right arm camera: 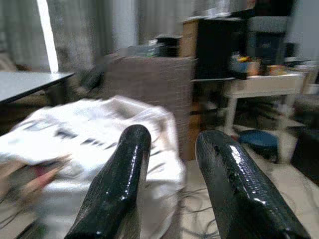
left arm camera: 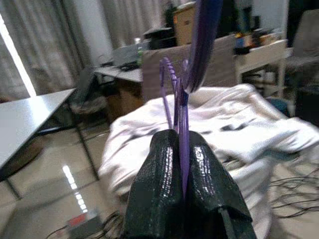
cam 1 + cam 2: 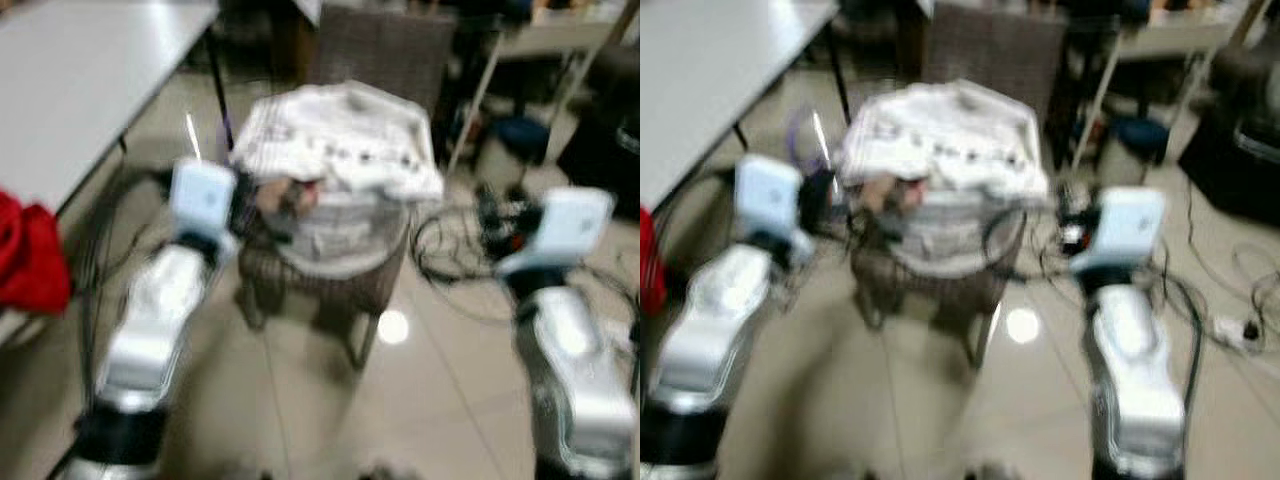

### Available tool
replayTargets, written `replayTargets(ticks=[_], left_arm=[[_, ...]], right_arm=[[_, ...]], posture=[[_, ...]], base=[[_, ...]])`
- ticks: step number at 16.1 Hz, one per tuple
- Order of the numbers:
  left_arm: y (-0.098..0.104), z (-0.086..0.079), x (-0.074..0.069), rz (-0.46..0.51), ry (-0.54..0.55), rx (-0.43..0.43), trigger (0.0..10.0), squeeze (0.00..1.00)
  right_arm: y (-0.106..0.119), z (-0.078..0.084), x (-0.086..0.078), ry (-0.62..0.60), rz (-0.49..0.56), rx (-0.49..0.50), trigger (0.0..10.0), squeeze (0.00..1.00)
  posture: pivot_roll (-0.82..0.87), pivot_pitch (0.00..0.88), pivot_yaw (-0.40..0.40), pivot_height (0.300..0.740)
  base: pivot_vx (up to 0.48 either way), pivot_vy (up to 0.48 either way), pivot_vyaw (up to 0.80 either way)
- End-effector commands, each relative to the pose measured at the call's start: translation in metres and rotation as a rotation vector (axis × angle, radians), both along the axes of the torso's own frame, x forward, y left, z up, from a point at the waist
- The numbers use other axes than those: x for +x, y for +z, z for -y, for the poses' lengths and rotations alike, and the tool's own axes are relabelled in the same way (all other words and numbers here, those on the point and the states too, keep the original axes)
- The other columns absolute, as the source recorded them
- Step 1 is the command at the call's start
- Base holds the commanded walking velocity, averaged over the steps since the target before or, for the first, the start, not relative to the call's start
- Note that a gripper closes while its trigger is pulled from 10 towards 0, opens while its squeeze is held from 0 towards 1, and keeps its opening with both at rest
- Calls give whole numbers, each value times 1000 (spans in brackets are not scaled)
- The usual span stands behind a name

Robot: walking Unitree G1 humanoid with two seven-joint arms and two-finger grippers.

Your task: Hang hanger

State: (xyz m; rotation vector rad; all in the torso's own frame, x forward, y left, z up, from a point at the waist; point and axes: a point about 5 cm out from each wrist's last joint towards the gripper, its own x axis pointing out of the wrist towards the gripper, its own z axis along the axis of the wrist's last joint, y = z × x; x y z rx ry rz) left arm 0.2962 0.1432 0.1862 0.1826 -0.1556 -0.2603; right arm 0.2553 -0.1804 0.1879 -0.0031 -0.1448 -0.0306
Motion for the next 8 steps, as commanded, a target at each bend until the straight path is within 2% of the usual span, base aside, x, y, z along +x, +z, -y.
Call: replayTargets(ticks=[1,4,7,8], left_arm=[[5,-11,2,2,37,0,10000,0],[7,-11,-1,-2,-11,25,10000,0],[9,-15,2,6,-15,57,10000,0],[11,-15,1,0,-68,48,10000,0]], right_arm=[[9,-9,1,49,30,20,10000,0],[11,-21,-2,189,20,16,10000,0],[13,-20,-1,220,22,18,10000,0],[18,-18,-1,268,36,34,10000,0]], posture=[[-81,56,-9,740],[-77,60,-10,740],[-76,63,-8,740],[-77,67,-8,740]], base=[[337,0,0],[342,0,0],[354,0,0],[337,0,0]])
